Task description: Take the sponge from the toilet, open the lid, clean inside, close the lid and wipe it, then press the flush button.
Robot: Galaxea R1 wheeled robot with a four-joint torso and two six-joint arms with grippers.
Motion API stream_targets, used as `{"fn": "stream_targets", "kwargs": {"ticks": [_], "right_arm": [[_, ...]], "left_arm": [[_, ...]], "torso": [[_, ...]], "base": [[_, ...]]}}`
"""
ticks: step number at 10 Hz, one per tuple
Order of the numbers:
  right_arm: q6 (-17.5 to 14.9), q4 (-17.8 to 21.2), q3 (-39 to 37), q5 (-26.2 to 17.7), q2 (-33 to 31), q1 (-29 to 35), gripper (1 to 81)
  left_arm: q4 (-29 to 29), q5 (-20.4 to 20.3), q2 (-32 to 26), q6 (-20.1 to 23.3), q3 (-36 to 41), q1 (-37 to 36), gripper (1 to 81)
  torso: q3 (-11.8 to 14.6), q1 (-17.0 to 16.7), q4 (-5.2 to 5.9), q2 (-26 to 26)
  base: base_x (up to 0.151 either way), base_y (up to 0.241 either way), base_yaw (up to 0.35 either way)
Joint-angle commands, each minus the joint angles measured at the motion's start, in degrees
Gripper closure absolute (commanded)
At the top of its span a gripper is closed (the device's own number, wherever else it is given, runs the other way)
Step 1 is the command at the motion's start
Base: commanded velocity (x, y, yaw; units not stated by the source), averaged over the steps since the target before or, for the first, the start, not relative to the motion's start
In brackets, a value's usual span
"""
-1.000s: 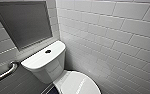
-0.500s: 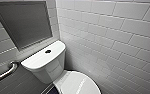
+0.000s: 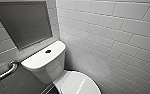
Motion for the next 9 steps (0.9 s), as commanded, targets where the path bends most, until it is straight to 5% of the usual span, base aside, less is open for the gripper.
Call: {"fn": "stream_targets", "kwargs": {"ticks": [1, 9], "right_arm": [[0.0, -1.1, 1.6, -4.3, -1.1, -1.7, 81.1], [0.0, -1.2, 2.4, -4.3, -1.6, -1.6, 81.1]], "left_arm": [[0.8, -0.8, 1.0, 0.5, 0.7, -8.0, 1.0], [0.9, -5.5, -2.5, -0.8, 6.8, -8.5, 1.0]], "torso": [[0.0, 0.0, 0.0, 0.0], [0.0, 0.0, 0.0, 0.0]], "base": [[0.0, 0.0, 0.0], [0.0, 0.0, 0.0]]}}
